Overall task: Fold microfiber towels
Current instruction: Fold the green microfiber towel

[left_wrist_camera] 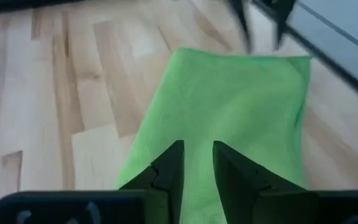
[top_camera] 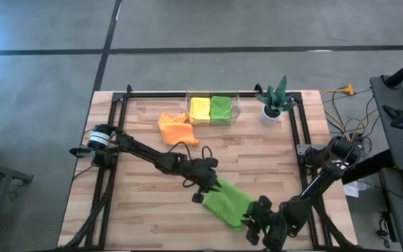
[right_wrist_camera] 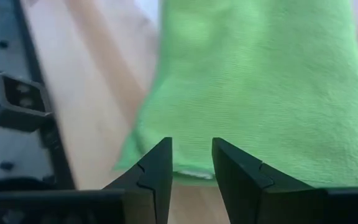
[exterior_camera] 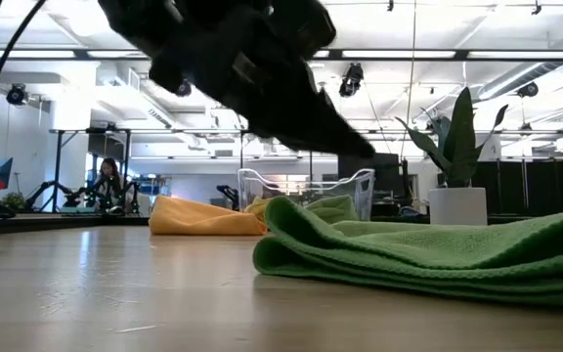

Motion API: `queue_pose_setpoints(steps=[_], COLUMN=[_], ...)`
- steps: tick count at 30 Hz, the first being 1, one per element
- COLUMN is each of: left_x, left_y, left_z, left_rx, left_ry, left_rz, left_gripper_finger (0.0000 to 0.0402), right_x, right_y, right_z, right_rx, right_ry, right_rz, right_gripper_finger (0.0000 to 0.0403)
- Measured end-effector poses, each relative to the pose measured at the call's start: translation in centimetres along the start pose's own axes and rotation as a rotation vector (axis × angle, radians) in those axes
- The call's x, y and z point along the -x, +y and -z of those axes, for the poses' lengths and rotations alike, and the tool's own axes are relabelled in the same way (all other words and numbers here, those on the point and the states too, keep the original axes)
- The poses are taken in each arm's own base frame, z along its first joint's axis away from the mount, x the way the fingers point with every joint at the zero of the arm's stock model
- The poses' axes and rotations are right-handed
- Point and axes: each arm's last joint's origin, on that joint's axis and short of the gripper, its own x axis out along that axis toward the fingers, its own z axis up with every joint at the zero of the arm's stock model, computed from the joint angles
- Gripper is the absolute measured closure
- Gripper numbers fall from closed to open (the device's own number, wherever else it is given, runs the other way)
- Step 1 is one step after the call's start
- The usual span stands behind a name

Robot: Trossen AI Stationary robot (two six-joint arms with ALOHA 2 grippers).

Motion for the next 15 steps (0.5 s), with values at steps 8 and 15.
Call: queue_pose_setpoints(steps=[8,15], left_x=[-0.3,-0.3], left_y=[-0.3,-0.4], left_z=[-0.1,0.7], left_rx=[-0.007,-0.029], left_ry=[-0.005,0.028], left_rz=[0.055,0.072], left_gripper_finger=[0.0332,0.0331], right_x=[-2.6,-2.9], right_y=[-0.8,-0.8], right_z=[0.1,-0.2], right_rx=[-0.037,0.001], right_ry=[-0.003,0.008], right_rz=[-0.039,-0.024], right_gripper_finger=[0.0293,0.0288])
